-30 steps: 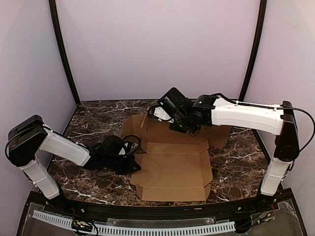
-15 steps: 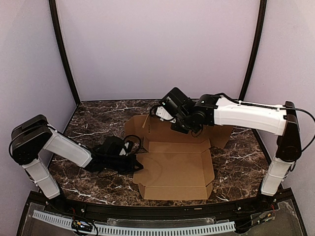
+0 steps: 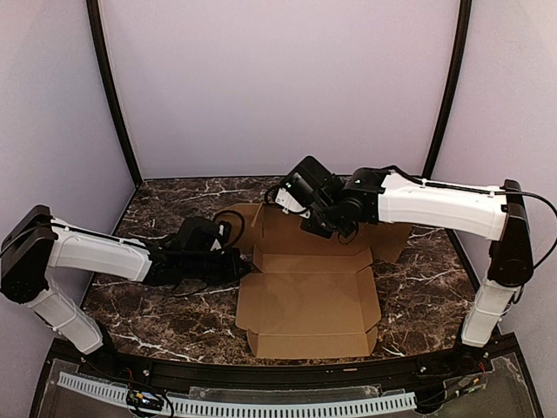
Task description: Fold the paper box
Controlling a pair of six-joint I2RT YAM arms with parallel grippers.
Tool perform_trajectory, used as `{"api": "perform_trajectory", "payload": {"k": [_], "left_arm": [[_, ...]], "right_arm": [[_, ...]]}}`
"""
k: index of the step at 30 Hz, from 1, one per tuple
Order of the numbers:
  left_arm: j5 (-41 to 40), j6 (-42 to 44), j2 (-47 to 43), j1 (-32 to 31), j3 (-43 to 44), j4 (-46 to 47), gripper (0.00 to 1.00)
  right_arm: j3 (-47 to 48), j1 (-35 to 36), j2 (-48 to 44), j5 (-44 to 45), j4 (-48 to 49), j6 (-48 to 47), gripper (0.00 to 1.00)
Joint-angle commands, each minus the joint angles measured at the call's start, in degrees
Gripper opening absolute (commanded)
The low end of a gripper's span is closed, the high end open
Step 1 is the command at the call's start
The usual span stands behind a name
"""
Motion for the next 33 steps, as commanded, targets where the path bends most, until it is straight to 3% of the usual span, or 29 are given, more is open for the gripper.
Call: {"api": "perform_trajectory", "payload": {"k": [1, 14, 33], "left_arm": [[-4.18, 0.66, -0.08, -0.11, 2.63, -3.86, 0.02], [-12.54, -0.62, 4.91, -0.1, 5.1, -4.37, 0.01], [-8.36, 1.4, 11.92, -0.1, 9.57, 3.05, 0.01]], "right_arm": [[-0.05, 0.91, 0.92, -1.62, 0.24, 4.85, 0.0], [0.21, 1.44, 0.28, -2.13, 0.06, 6.96, 0.0], [-0.4, 1.71, -0.47, -5.41, -0.38, 9.78, 0.0]]}}
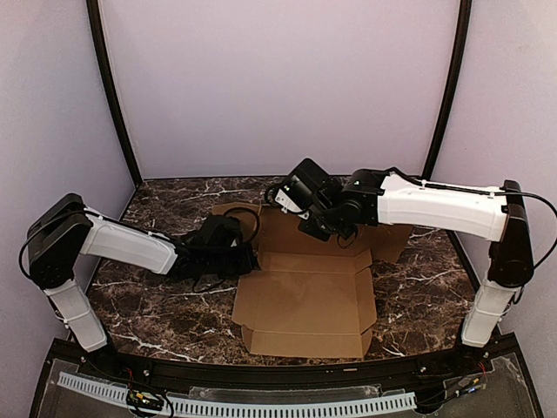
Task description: Fold the paper box
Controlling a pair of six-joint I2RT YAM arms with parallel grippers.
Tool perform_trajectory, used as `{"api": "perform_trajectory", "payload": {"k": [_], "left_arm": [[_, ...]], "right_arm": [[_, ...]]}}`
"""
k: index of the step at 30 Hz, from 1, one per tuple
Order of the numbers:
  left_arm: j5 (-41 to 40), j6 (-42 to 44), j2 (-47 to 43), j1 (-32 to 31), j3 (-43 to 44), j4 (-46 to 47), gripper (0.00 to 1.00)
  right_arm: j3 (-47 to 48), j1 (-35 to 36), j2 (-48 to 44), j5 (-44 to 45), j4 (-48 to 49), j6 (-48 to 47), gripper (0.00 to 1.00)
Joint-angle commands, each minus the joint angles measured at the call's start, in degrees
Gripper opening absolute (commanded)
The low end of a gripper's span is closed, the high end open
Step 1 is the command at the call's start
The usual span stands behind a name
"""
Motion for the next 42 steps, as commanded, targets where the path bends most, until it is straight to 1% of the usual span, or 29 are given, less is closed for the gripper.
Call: {"api": "perform_trajectory", "payload": {"k": [1, 5, 11, 16, 19, 22, 25, 28, 33, 38, 42], "left_arm": [[1.21, 1.48, 1.17, -0.09, 1.52, 2.55, 0.01], [1.99, 1.22, 3.18, -0.04, 1.34, 4.94, 0.01], [4.2, -0.88, 5.98, -0.09, 0.55, 11.65, 0.01], [3.98, -1.27, 6.41, -0.08, 0.2, 12.99, 0.01], [4.1, -0.9, 4.98, -0.09, -0.38, 12.8, 0.01], [4.19, 0.26, 2.4, -0.09, -0.48, 9.26, 0.01], [3.66, 2.78, -2.49, -0.07, -0.61, 4.55, 0.01], [3.12, 6.01, -6.64, -0.08, -1.24, -1.86, 0.01], [1.33, 11.85, -16.43, -0.02, -3.47, -13.13, 0.01], [-2.83, 15.51, -28.38, -0.04, -4.43, -25.47, 0.01], [-7.4, 17.81, -36.21, 0.0, -4.14, -33.21, 0.02]], "right_arm": [[-0.39, 0.9, -0.58, -5.27, 0.6, 4.16, 0.0], [-0.47, 0.9, -0.88, -6.35, 0.61, 5.01, 0.0], [-1.8, 0.88, -1.47, -6.89, 0.29, 5.8, 0.0], [-2.91, 0.86, -1.7, -6.51, 0.05, 6.3, 0.0], [-3.03, 0.85, -1.61, -6.17, 0.01, 6.47, 0.0], [-3.15, 0.9, -1.41, -5.64, -0.09, 6.29, 0.0], [-3.53, 0.81, -1.39, -5.09, -0.13, 6.08, 0.0], [-3.8, 0.43, -1.72, -5.25, -0.11, 5.8, 0.0], [-4.78, -0.55, -2.67, -5.28, 0.19, 4.8, 0.0], [-5.76, -2.17, -4.34, -7.89, 1.88, 2.62, 0.0], [-5.33, -2.93, -6.16, -11.61, 2.94, 0.14, 0.0]]}}
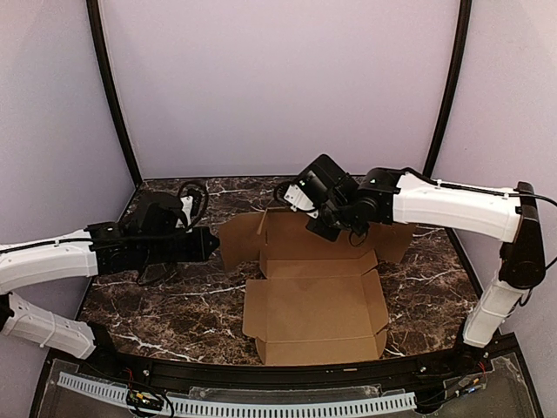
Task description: Fold the paper box
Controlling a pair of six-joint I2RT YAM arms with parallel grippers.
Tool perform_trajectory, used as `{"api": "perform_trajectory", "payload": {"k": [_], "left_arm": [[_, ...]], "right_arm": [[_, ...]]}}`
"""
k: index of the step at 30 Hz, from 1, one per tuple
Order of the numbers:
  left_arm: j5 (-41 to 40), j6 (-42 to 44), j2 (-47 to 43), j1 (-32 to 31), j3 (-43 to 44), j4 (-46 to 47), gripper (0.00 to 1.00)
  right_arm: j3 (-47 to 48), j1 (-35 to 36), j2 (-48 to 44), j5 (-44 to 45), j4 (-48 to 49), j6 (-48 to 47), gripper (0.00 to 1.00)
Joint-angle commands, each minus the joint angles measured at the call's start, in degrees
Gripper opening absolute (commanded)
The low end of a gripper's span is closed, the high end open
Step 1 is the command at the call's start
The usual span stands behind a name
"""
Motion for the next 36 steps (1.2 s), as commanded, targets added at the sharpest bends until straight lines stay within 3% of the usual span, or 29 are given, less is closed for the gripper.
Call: {"api": "perform_trajectory", "payload": {"k": [1, 8, 20, 36], "left_arm": [[-6.74, 4.78, -7.36, 0.04, -0.82, -14.86, 0.04], [-8.74, 9.55, -14.09, 0.12, -0.79, -18.24, 0.19], [-4.77, 18.53, -13.65, 0.04, -1.0, -14.26, 0.42], [13.57, 20.98, -16.44, 0.07, -4.66, -6.12, 0.51]], "right_arm": [[-0.73, -1.2, -2.46, -7.48, 1.2, -1.38, 0.0], [2.34, -2.88, -3.84, -14.0, 0.25, -6.5, 0.0], [6.67, -3.94, -5.22, -24.35, -4.18, -12.18, 0.0], [6.47, -4.01, -4.52, -23.94, -2.67, -10.55, 0.0]]}}
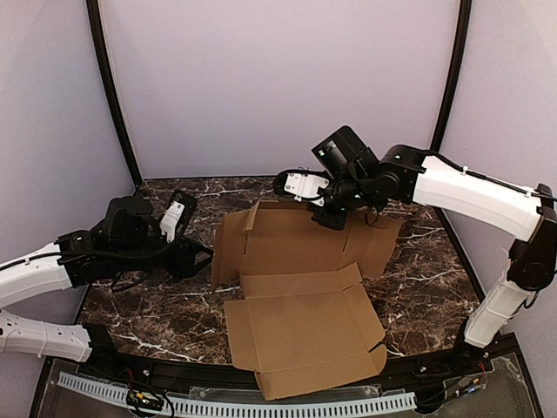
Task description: Fold the paper box
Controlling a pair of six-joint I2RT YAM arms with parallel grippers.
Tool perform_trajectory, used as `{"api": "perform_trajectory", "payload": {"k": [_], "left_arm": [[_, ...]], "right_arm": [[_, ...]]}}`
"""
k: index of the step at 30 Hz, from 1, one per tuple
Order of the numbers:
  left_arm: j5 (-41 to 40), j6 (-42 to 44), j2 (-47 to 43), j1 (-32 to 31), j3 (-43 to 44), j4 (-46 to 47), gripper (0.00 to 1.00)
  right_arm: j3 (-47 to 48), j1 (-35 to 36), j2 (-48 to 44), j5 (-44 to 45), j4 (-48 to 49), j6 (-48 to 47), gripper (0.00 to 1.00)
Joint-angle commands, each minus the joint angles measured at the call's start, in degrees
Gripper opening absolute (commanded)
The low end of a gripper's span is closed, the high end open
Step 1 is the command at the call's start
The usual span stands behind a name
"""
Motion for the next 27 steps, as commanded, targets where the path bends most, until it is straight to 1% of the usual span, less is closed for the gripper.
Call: {"api": "perform_trajectory", "payload": {"k": [1, 7, 15, 21, 27], "left_arm": [[7.3, 0.64, -1.35, 0.09, -1.48, 2.94, 0.52], [10.07, -0.61, 0.71, 0.05, -2.69, 5.53, 0.52], [11.4, -1.55, 3.88, 0.05, -3.92, 9.73, 0.52], [10.59, -1.3, 4.2, 0.04, -6.62, 10.41, 0.52], [10.08, -2.47, 3.92, 0.04, -10.07, 12.01, 0.52]], "right_arm": [[1.36, -0.38, -0.09, -1.31, 1.94, 2.01, 0.0], [2.44, -0.21, 1.57, -1.92, 2.23, 4.37, 0.0], [1.72, 1.01, 2.89, -0.34, 3.93, 5.95, 0.0], [-2.38, 3.83, 2.35, 6.77, 8.06, 4.11, 0.0], [-7.99, 7.5, 1.42, 14.49, 15.26, 1.42, 0.0]]}}
